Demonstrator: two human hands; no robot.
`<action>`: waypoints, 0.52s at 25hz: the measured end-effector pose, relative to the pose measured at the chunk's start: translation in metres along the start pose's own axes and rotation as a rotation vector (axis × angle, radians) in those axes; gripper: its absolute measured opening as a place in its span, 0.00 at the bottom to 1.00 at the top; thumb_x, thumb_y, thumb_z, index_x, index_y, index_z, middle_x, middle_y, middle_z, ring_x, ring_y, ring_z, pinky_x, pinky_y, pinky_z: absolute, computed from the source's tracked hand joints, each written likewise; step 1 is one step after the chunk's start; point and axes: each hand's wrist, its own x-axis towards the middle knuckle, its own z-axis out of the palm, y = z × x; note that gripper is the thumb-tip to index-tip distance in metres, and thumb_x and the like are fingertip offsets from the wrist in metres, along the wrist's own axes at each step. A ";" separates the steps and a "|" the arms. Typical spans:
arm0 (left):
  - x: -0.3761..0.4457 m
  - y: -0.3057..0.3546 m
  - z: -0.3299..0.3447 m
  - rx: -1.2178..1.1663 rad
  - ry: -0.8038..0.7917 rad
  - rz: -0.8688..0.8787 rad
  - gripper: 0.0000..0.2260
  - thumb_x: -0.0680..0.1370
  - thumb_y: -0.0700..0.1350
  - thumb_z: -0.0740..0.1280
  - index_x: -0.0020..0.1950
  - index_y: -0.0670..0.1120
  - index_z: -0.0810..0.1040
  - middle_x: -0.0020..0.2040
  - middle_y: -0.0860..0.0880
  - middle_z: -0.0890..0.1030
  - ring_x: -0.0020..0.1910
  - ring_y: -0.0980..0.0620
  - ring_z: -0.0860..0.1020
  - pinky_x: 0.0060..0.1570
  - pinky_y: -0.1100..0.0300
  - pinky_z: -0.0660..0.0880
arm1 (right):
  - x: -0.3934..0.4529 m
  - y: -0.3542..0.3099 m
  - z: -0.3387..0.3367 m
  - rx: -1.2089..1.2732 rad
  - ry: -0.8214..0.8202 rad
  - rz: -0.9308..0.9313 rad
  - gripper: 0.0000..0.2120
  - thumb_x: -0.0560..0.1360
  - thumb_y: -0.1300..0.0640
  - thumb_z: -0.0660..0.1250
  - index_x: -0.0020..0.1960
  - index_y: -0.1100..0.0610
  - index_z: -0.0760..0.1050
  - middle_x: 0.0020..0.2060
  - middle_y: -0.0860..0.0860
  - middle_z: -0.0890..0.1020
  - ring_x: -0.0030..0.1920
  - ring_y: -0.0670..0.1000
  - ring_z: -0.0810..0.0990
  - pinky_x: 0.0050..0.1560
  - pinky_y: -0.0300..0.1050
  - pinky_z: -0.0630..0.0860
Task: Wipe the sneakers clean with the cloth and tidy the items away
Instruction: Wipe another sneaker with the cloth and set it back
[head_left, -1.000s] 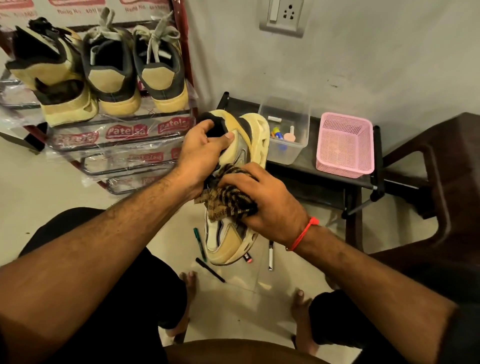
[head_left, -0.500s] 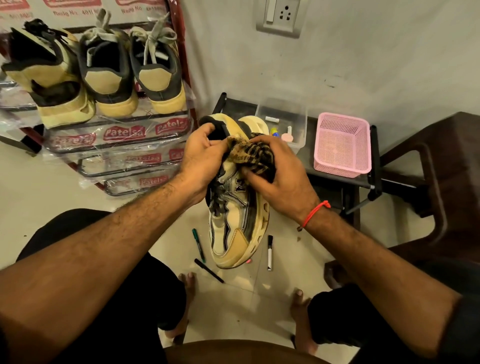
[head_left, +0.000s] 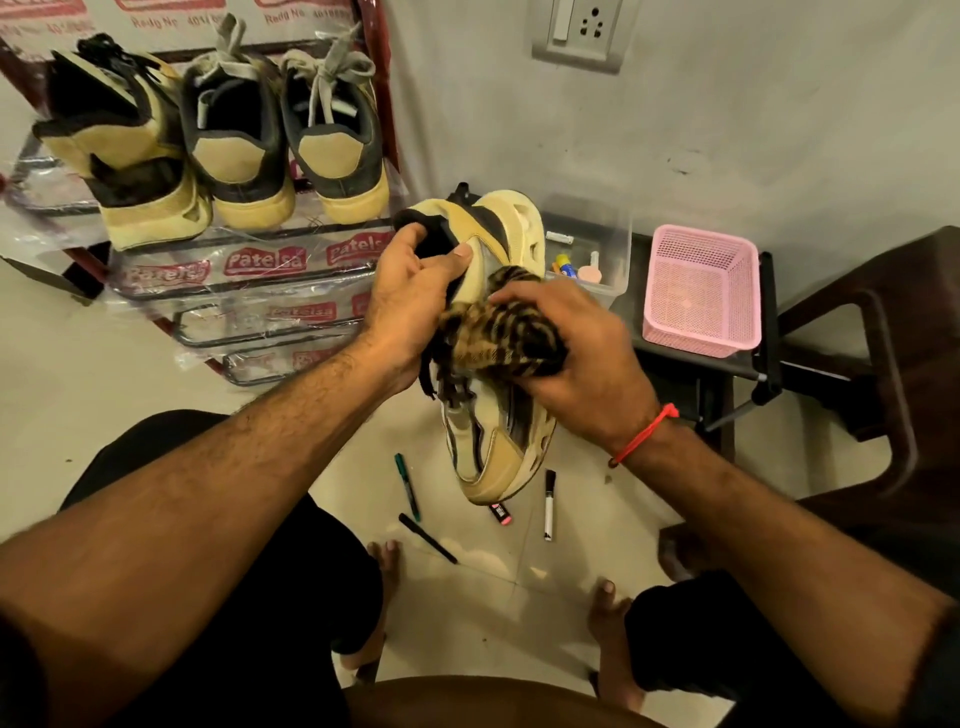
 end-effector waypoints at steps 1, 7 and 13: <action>-0.003 -0.002 0.001 0.034 -0.053 0.005 0.23 0.82 0.42 0.67 0.77 0.43 0.66 0.50 0.49 0.87 0.50 0.53 0.86 0.54 0.54 0.82 | 0.005 0.005 -0.005 0.010 0.073 0.044 0.25 0.71 0.52 0.76 0.65 0.57 0.74 0.59 0.53 0.78 0.61 0.50 0.76 0.62 0.50 0.77; -0.014 -0.009 0.013 0.022 -0.234 -0.032 0.23 0.82 0.40 0.67 0.76 0.40 0.67 0.52 0.41 0.86 0.52 0.45 0.85 0.55 0.51 0.81 | 0.017 0.021 -0.021 0.057 0.286 0.202 0.24 0.71 0.47 0.73 0.62 0.56 0.75 0.57 0.52 0.81 0.59 0.49 0.78 0.62 0.46 0.77; -0.001 -0.004 -0.006 -0.023 0.006 -0.017 0.17 0.81 0.38 0.67 0.70 0.42 0.74 0.48 0.49 0.87 0.49 0.52 0.86 0.48 0.56 0.82 | -0.024 -0.007 0.018 0.018 -0.046 -0.005 0.22 0.70 0.54 0.77 0.61 0.59 0.78 0.55 0.54 0.79 0.57 0.49 0.77 0.62 0.40 0.74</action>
